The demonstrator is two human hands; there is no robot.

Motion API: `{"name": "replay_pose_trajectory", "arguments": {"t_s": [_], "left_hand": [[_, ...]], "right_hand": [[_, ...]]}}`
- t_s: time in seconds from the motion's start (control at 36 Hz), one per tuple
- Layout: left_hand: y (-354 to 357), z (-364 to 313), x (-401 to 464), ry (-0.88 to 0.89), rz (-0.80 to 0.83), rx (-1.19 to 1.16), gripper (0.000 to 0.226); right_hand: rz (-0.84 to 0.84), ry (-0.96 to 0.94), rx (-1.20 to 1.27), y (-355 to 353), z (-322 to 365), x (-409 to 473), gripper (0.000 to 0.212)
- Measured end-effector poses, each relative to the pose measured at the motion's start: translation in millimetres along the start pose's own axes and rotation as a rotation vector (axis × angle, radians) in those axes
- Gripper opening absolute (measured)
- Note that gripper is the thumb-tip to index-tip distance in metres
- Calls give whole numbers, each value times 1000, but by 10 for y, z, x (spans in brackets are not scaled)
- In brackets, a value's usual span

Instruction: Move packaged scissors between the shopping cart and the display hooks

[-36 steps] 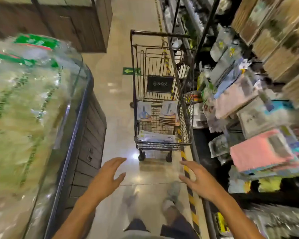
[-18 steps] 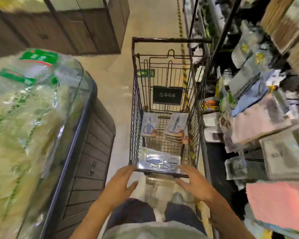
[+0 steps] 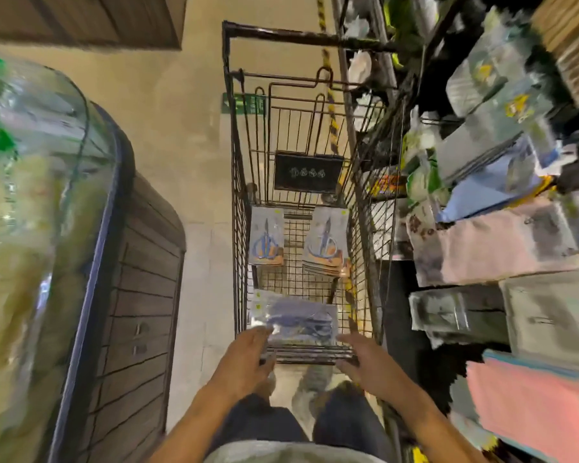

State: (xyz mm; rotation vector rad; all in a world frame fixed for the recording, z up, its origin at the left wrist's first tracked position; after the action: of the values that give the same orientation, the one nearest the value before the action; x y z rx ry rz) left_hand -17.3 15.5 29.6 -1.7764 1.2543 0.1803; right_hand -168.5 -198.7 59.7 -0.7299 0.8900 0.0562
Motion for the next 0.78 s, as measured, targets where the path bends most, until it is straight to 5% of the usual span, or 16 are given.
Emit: {"name": "replay_pose_trajectory", "arguments": {"t_s": [0.25, 0.39, 0.53, 0.78], "left_hand": [[38, 121, 576, -54, 131, 11, 57], [282, 292, 895, -149, 148, -31, 60], [689, 606, 1259, -234, 174, -75, 52], [1106, 905, 1762, -273, 158, -154, 45]], "right_hand": [[127, 25, 19, 85, 4, 646, 35], [125, 39, 91, 267, -205, 1212, 52], [134, -64, 41, 555, -479, 1916, 30], [6, -60, 8, 1030, -787, 2684, 64]]}}
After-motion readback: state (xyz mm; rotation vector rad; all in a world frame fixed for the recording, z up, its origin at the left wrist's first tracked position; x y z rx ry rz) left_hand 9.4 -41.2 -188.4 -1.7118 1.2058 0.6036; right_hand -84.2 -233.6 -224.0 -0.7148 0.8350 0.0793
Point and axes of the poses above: each hand's wrist, its own x-axis towards the middle knuckle, its own y-axis out of the palm, z = x × y, the point moved 5 cm from there along x, towards the middle knuckle
